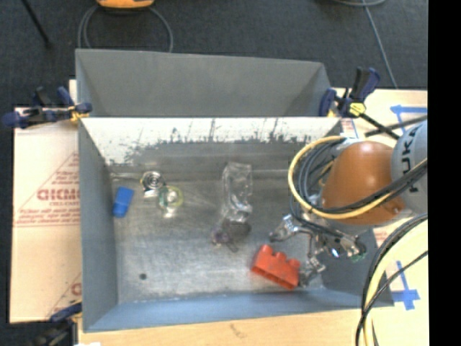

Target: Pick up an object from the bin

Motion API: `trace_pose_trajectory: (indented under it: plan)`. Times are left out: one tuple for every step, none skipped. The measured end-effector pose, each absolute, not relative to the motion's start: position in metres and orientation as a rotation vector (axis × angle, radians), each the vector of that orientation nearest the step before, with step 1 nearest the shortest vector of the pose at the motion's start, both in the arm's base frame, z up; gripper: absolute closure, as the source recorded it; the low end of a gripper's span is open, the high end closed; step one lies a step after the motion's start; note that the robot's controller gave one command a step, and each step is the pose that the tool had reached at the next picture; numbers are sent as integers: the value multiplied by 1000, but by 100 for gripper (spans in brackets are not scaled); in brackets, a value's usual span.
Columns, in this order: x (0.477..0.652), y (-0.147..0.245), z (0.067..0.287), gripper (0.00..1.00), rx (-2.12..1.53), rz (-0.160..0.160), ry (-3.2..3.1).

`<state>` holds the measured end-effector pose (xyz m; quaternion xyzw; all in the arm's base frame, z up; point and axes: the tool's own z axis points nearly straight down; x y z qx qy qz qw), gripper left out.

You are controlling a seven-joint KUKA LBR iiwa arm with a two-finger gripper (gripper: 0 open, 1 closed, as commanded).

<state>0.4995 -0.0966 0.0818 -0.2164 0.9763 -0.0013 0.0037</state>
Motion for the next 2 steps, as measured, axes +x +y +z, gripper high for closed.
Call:
trace_pose_trajectory:
  plan:
    - [496, -73, 109, 0, -286, 1, 3123]
    - [497, -50, 72, 0, -405, -7, 3104]
